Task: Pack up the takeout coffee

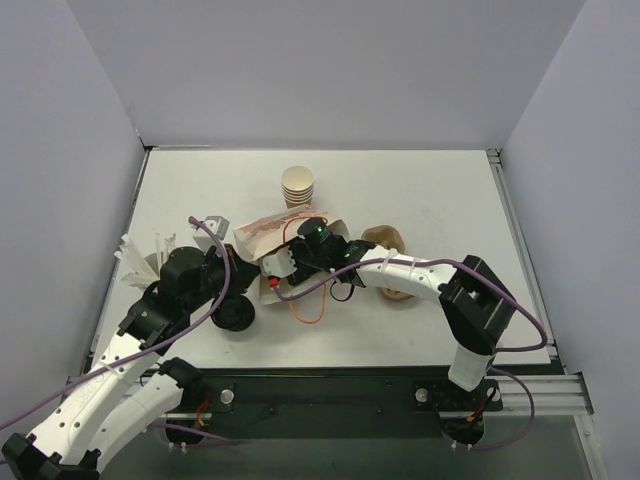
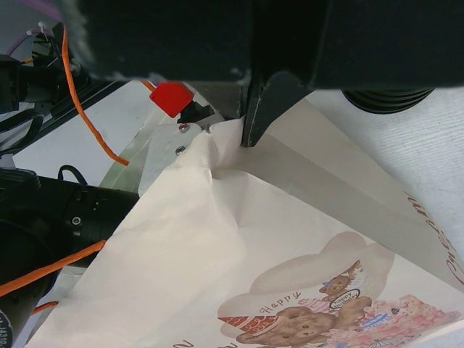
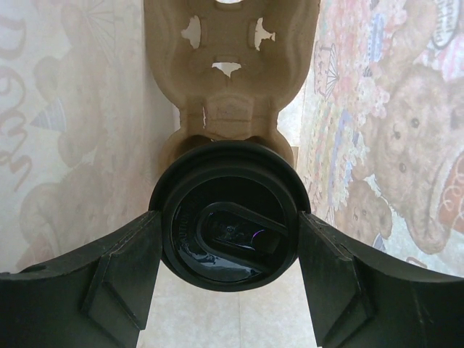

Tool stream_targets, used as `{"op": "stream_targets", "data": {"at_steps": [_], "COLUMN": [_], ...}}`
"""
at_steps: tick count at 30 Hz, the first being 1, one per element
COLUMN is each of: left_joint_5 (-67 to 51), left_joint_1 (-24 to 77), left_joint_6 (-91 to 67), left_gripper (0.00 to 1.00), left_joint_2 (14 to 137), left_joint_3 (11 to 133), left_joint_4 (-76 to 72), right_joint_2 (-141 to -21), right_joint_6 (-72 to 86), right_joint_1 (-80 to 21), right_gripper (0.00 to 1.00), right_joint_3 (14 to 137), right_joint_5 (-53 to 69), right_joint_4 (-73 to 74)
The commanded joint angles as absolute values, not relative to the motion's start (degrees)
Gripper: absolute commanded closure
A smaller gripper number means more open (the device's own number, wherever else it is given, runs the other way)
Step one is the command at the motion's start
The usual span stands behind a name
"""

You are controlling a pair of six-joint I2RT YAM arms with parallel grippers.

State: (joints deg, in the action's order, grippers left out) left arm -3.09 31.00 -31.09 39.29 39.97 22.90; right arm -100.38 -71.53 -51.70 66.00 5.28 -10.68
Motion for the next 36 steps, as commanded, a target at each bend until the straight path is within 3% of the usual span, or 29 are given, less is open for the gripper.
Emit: {"op": "stream_targets", "data": {"at_steps": [1, 36], "left_joint_5": [-4.22, -0.44], "left_joint_1": [30.94, 29.79], "left_joint_6": [-31.82, -33.22], "left_gripper": [1.00, 1.00], "left_joint_2": [39.64, 43.42], "left_joint_3": [40.08, 44.47], "left_joint_4": [20.30, 24.35], "right_joint_2": [-99.93, -97.99], "right_joint_6": [-67.77, -57.22], "right_joint_1": [-51.15, -49.04], "right_gripper": [0.51, 0.51], "right_joint_3": [65.48, 59.24], "right_joint_5": [7.03, 7.21], "right_joint_4": [-13.62, -21.71]}}
